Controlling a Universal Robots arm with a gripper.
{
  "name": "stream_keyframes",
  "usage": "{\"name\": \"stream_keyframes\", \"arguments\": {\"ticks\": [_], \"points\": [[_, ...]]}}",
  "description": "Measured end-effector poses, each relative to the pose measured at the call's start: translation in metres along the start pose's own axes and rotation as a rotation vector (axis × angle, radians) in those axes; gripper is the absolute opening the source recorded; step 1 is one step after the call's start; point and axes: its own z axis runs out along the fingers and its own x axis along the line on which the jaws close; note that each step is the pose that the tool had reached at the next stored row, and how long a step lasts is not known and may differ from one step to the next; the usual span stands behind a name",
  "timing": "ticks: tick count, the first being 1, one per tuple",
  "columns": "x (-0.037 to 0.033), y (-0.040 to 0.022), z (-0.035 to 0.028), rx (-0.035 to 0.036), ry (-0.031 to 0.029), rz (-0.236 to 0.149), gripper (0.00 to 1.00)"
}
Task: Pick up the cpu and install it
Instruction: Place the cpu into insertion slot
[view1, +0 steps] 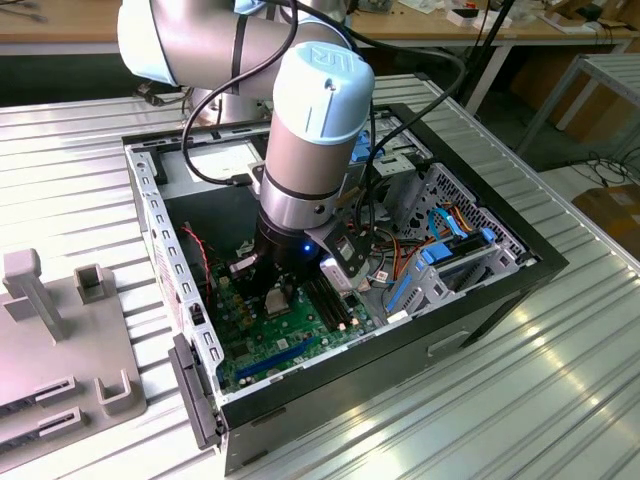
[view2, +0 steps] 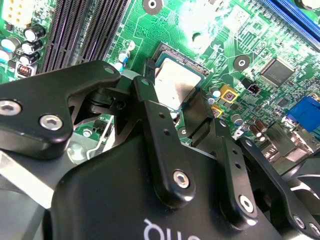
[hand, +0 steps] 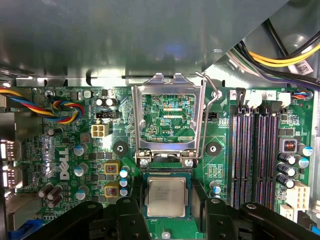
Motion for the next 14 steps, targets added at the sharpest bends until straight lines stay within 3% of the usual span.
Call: {"name": "stream_keyframes", "arguments": {"ticks": [14], "points": [[-0.0002,-0.0008,0.0004,0.0,0.0002,0.0,0.47]]}}
